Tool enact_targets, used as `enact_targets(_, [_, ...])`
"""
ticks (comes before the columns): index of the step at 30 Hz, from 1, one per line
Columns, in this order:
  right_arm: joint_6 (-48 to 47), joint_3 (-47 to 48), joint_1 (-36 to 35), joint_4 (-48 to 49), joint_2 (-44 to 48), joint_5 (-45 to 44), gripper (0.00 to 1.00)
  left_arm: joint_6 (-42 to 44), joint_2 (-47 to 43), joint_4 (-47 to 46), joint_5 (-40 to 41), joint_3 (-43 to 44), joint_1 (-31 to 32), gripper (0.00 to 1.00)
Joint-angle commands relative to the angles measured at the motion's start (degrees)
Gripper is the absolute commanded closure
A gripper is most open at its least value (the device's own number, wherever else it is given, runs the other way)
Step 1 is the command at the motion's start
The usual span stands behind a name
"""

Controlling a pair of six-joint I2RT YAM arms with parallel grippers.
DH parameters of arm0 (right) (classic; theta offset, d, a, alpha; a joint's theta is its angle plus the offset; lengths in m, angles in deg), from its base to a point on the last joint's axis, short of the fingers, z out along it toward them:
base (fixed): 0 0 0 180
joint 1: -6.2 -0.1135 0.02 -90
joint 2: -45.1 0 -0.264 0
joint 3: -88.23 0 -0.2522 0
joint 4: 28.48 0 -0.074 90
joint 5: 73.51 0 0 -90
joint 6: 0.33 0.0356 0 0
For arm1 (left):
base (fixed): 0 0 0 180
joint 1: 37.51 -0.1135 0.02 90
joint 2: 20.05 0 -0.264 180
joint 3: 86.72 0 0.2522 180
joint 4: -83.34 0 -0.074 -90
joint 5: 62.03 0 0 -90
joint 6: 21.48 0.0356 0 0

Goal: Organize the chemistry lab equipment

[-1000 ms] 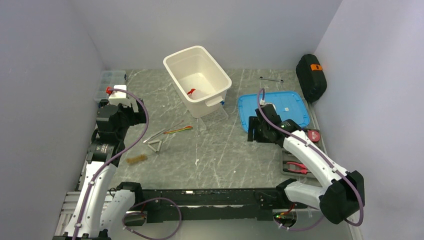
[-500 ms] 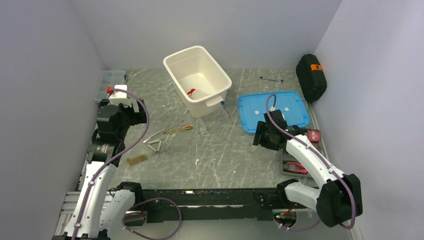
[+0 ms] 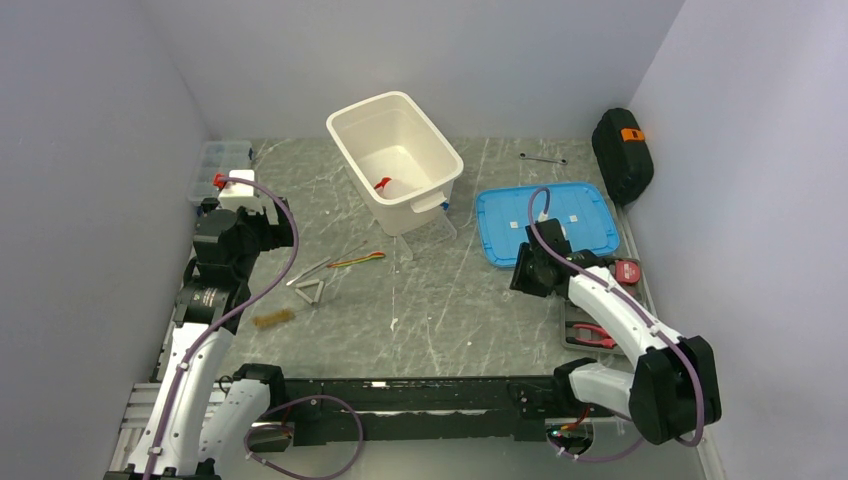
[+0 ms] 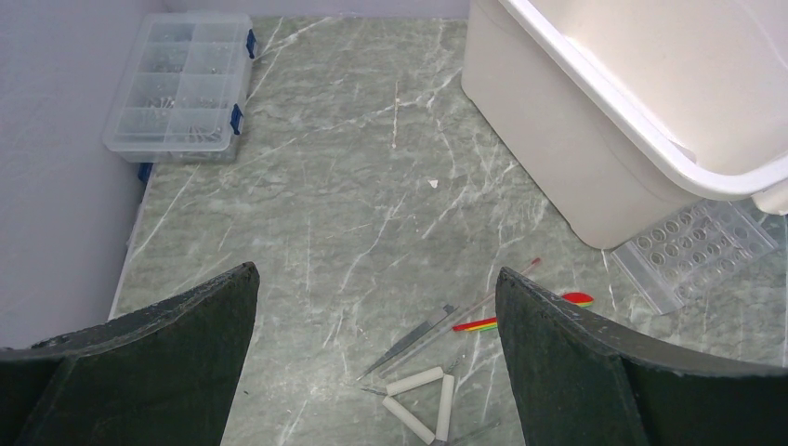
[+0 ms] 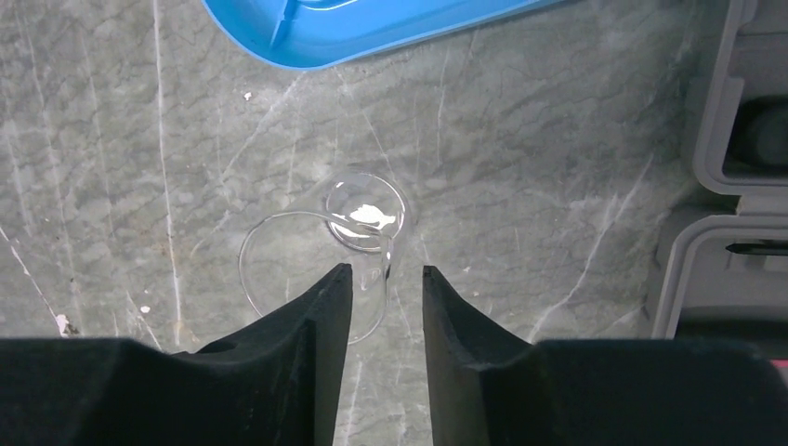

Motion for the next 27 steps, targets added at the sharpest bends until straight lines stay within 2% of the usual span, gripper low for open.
enact_targets(1, [0.1, -0.3, 0.3, 3.5, -1.3, 1.6, 0.66, -0.4, -0.3, -2.1, -0.9, -0.2, 0.2, 0.01])
enact_targets(16, [-2.1, 1.2, 0.0, 3.0, -3.0, 0.5, 0.91, -0.3, -0.6, -2.0, -0.8, -0.1, 0.3, 0.01])
enact_targets(19, [-2.9, 1.5, -0.1, 2.5, -2.9, -0.1, 1.0, -0.3, -0.5, -2.0, -0.8, -0.1, 0.3, 0.01])
enact_targets(27, [-7.0, 8.1, -2.3, -1.3, -2.1, -1.6, 1.0, -0.3, -0.6, -2.0, -0.8, -0.1, 0.3, 0.01])
